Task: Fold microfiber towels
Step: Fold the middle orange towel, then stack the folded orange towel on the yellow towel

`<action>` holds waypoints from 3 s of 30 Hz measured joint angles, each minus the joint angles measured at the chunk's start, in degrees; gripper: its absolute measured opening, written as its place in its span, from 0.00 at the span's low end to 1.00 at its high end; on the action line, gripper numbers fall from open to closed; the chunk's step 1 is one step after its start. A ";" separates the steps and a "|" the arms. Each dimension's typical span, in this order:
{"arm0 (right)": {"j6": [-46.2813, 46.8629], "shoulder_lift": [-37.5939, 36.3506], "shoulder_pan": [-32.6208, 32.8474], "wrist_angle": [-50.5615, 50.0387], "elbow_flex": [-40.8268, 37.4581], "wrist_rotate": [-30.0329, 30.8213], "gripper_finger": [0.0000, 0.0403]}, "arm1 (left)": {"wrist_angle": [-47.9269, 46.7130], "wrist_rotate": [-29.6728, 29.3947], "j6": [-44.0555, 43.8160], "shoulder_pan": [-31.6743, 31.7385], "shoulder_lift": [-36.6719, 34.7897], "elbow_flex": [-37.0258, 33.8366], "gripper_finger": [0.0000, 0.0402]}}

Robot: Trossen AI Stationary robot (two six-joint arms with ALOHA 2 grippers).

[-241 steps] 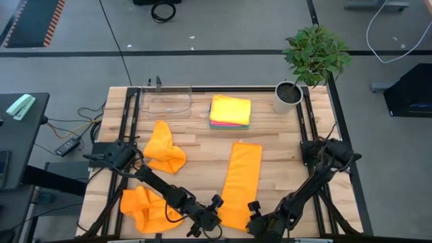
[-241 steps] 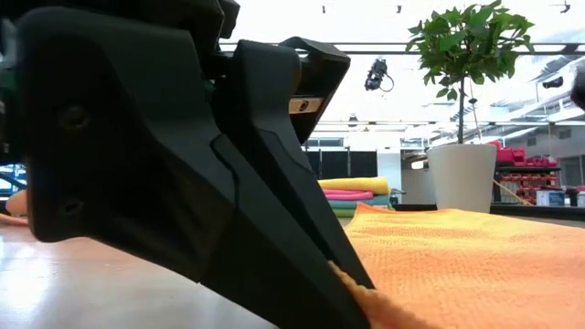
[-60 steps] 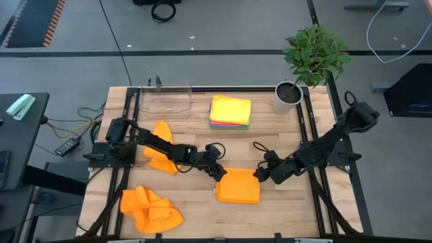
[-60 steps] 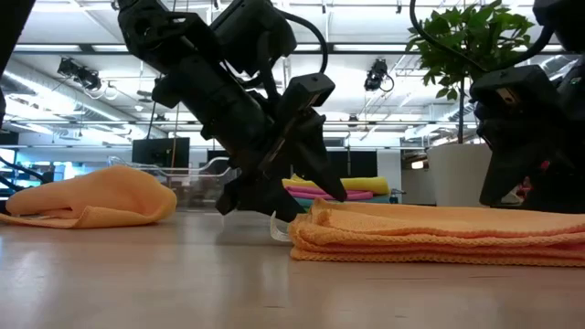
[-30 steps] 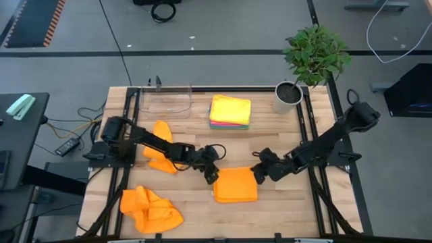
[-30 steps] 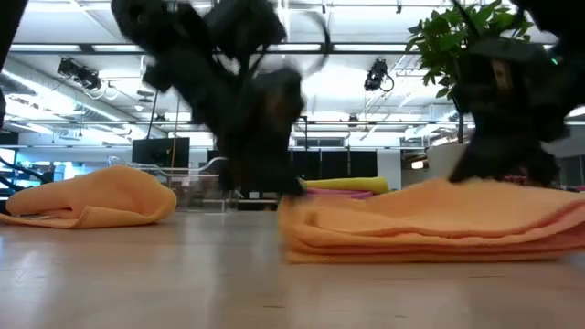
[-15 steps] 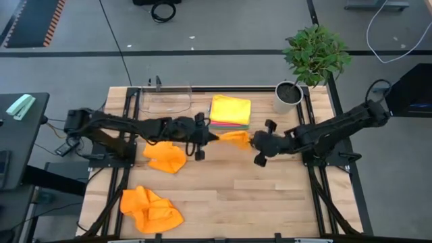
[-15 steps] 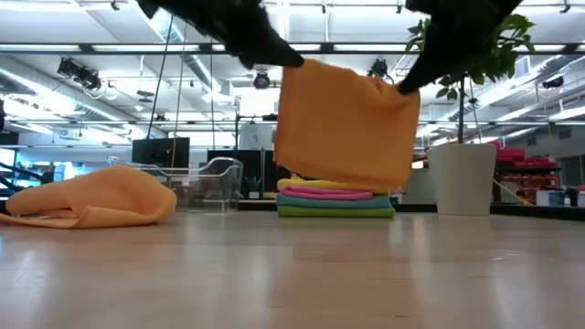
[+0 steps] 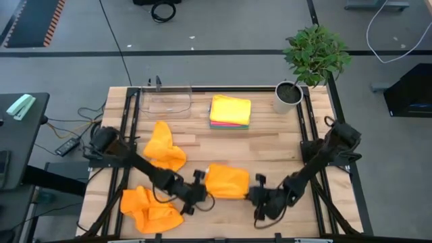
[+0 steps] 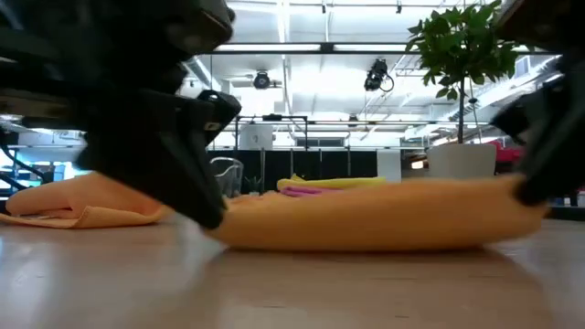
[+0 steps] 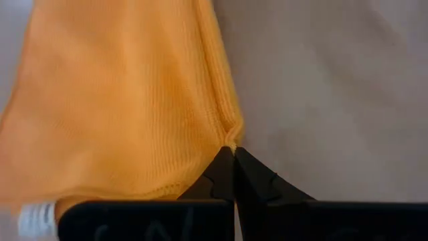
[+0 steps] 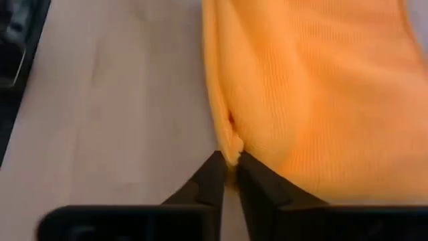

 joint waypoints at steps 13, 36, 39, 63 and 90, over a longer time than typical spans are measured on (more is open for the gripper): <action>21.89 -8.59 0.37 -10.20 4.55 -12.44 0.58 | -1.44 6.06 -4.09 -1.60 -0.75 1.33 0.04; 60.48 -11.76 -9.54 1.26 -10.53 -6.18 0.59 | 1.25 5.47 -32.86 3.59 -4.38 2.33 0.18; 61.03 -7.51 -9.86 3.21 -9.82 -9.13 0.59 | 0.52 5.83 -35.56 2.70 -1.07 2.82 0.04; 56.88 2.07 -13.85 10.14 -4.23 -8.28 0.58 | -1.75 20.11 -38.13 0.83 -2.21 5.49 0.07; 53.93 1.48 -12.46 6.84 -3.59 -8.61 0.58 | 8.10 -5.29 -90.91 -4.05 -13.89 -19.17 0.64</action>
